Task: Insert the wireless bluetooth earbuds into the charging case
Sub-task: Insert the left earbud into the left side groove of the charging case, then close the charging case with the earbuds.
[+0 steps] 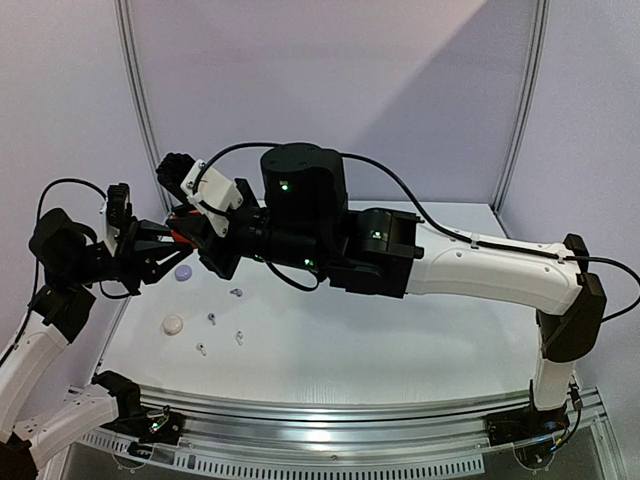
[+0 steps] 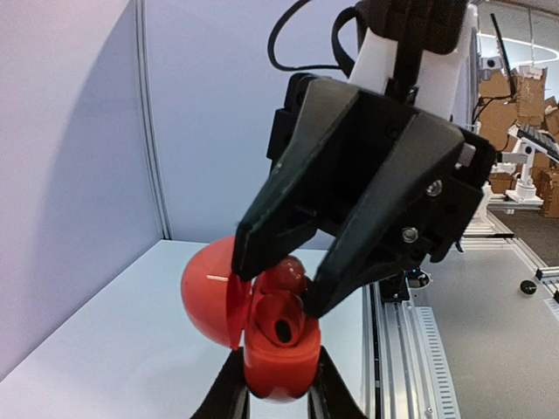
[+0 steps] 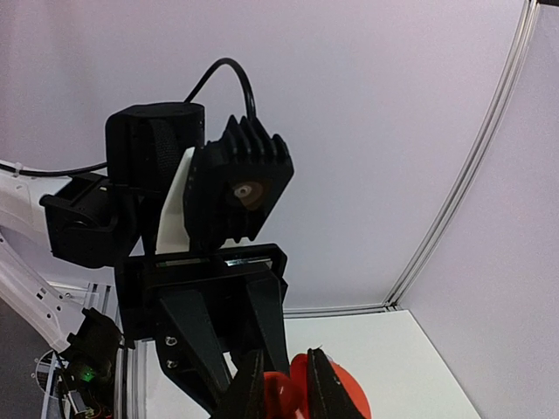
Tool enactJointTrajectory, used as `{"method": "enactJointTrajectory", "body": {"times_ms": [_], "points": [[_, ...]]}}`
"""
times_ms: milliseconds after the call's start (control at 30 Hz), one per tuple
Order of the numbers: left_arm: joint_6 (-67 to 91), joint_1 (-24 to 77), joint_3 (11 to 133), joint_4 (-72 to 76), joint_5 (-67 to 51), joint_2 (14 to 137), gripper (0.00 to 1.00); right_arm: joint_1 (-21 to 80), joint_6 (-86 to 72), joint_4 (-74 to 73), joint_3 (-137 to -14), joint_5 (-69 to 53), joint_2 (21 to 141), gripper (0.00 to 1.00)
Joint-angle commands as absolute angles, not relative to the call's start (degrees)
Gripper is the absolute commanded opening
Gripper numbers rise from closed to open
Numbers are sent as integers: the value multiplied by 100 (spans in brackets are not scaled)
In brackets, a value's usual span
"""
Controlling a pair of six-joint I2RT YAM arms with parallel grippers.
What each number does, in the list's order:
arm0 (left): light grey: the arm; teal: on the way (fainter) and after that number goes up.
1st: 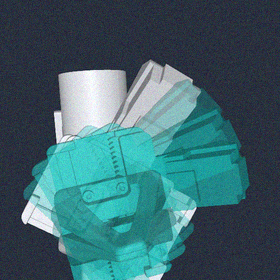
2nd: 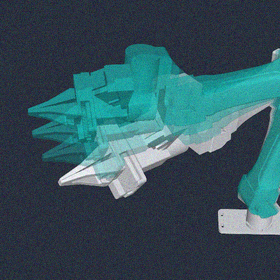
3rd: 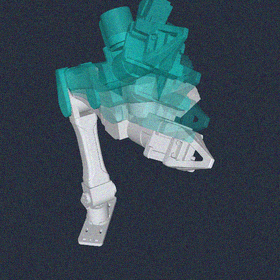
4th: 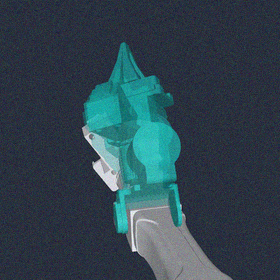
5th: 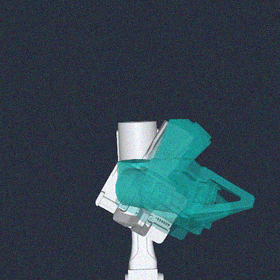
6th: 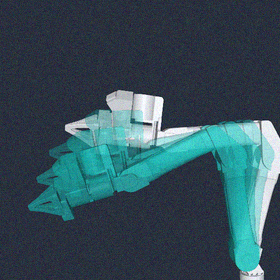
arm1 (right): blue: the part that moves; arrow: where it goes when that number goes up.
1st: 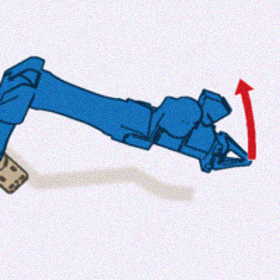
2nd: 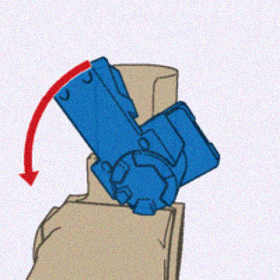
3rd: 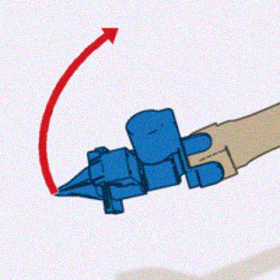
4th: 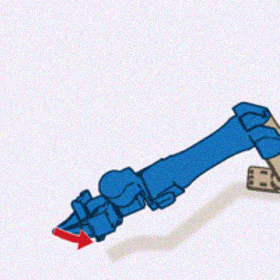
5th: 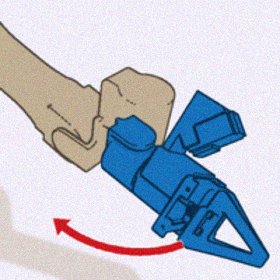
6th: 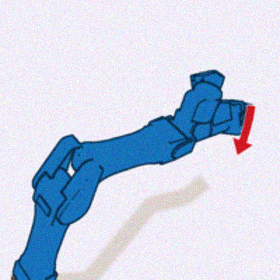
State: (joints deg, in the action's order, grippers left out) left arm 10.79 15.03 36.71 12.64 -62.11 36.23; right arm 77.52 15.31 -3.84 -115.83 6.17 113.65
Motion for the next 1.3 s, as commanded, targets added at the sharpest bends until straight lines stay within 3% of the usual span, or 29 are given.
{"method": "enactJointTrajectory", "body": {"times_ms": [0,367,600,867,1067,1267], "points": [[1084,1599,3788,1633,-6214,3494,0,7663,1505,-1033,-11386,720,11575,17],[1064,1599,3743,1531,-6164,3510,0,7658,1477,-988,-11428,661,11532,21],[330,1598,3418,491,-5816,3771,0,7658,1125,-395,-11624,73,11174,25],[-2312,1604,3559,-891,-5438,3769,0,7423,67,-135,-11614,-229,10807,31],[-5559,1606,3721,-1745,-4837,3440,0,7110,-1098,-1782,-11934,681,11301,32],[-6569,1615,3712,-2055,-4931,3188,0,7110,-1519,-2441,-12610,261,12190,32]]}}
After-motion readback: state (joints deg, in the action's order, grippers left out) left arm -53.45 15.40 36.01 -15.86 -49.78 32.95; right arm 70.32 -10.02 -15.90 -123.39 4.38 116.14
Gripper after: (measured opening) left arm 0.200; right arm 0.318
